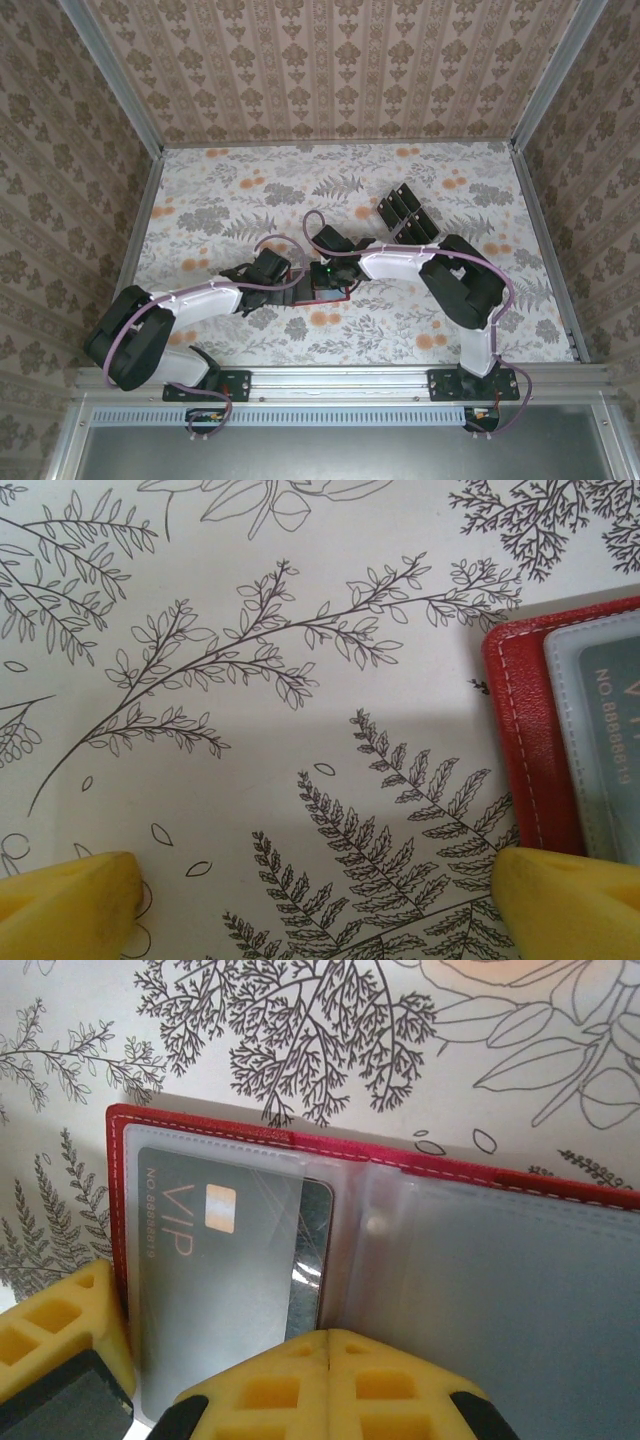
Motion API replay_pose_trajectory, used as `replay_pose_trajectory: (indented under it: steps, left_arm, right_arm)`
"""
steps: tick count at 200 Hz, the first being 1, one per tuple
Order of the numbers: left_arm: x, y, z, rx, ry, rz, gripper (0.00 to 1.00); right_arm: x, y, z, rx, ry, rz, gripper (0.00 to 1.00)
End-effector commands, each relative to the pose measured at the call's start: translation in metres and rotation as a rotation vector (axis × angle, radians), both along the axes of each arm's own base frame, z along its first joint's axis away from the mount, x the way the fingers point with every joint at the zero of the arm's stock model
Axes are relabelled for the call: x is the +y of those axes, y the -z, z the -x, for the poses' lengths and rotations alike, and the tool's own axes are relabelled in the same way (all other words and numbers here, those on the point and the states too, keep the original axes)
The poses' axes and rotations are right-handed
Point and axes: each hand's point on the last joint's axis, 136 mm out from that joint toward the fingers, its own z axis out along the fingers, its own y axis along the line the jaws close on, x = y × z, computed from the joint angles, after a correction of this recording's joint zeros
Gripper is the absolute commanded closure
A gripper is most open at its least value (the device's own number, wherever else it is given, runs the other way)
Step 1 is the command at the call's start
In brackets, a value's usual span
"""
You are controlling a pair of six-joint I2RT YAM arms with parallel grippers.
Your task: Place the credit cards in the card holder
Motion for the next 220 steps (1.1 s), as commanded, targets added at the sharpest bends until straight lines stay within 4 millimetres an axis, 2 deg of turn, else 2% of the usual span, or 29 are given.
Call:
replay_pose_trajectory:
  steps: [1,33,58,90,125,169,220]
  left_arm:
    - [-0.002,0.023,0.013,0.071,0.013,0.017,0.00]
    - [-0.003,0.023,0.014,0.072,0.016,0.020,0.00]
    - [-0.002,0.022,0.014,0.071,0.013,0.017,0.00]
    - [0.000,0.014,0.013,0.059,0.003,0.019,0.00]
    - [0.005,-0.007,0.007,0.006,-0.035,0.040,0.00]
    - [0.016,-0.029,-0.002,-0.042,-0.086,0.060,0.00]
    - [0.020,-0.032,-0.005,-0.038,-0.095,0.056,0.00]
  right_arm:
    - [0.013,0.005,0.004,0.034,-0.015,-0.034,1.00]
    - [0.022,0.005,0.005,0.048,-0.021,-0.073,1.00]
    - [0.021,0.004,0.005,0.046,-0.023,-0.073,1.00]
    - [0.005,-0.009,-0.001,0.010,0.006,-0.068,1.00]
    - [-0.015,-0.022,-0.008,-0.020,0.042,-0.084,0.95]
    - [-0.025,-0.008,-0.006,-0.002,0.044,-0.056,0.95]
    - [-0.046,0.014,0.004,0.033,0.100,0.014,0.99]
